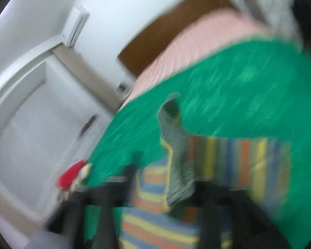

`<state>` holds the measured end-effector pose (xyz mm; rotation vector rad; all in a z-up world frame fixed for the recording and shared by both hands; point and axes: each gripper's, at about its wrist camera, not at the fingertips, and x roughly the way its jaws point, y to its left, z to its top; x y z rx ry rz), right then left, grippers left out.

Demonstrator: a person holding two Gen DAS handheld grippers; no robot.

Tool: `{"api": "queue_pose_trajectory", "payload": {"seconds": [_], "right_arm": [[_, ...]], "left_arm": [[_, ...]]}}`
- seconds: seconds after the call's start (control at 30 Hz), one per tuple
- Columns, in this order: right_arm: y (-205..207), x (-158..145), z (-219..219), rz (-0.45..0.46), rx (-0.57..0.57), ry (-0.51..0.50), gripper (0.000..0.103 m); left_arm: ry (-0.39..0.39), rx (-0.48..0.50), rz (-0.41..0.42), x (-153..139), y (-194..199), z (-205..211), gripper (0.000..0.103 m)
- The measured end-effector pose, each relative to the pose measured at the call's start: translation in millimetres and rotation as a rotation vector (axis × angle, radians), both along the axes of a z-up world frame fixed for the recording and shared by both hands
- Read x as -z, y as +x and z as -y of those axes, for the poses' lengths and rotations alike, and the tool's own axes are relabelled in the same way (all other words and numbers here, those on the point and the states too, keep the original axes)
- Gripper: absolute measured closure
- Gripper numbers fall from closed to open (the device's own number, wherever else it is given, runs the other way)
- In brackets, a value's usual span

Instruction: Fold small clothes

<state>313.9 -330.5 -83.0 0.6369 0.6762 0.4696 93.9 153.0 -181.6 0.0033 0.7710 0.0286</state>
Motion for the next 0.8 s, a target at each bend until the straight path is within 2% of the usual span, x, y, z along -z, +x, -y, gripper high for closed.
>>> {"api": "queue_pose_trajectory", "payload": {"seconds": [0.1,0.17,0.23,0.3,0.5,0.67,0.8], "right_arm": [[4.6,27.7,-14.5,-0.062,-0.026,0.092,0.028],[-4.2,37.6,-4.5,-0.072,-0.008,0.068,0.028],[-16.8,44.5,21.9,-0.080,0.031,-0.001,0.028],[-40.2,53.2,30.7,-0.088,0.073,-0.066,0.028],[-115.6,84.3,103.7,-0.129,0.212,-0.361,0.028],[-178.3,91.9,136.8,-0.062,0.269,-0.469,0.027],[-198.7,104.9,138.7,-0.051,0.275,-0.523,0.024]], "left_arm": [[0.000,0.000,0.001,0.1,-0.4,0.4,0.000],[0.000,0.000,0.000,0.1,-0.5,0.3,0.000],[0.001,-0.001,0.000,0.1,-0.4,0.2,0.000],[0.001,0.000,0.001,0.2,-0.5,0.3,0.000],[0.009,-0.005,0.008,0.3,-1.8,1.1,0.000],[0.016,-0.008,0.015,0.7,-2.2,2.3,0.000],[0.015,-0.009,0.022,1.4,-3.6,2.8,0.000]]}}
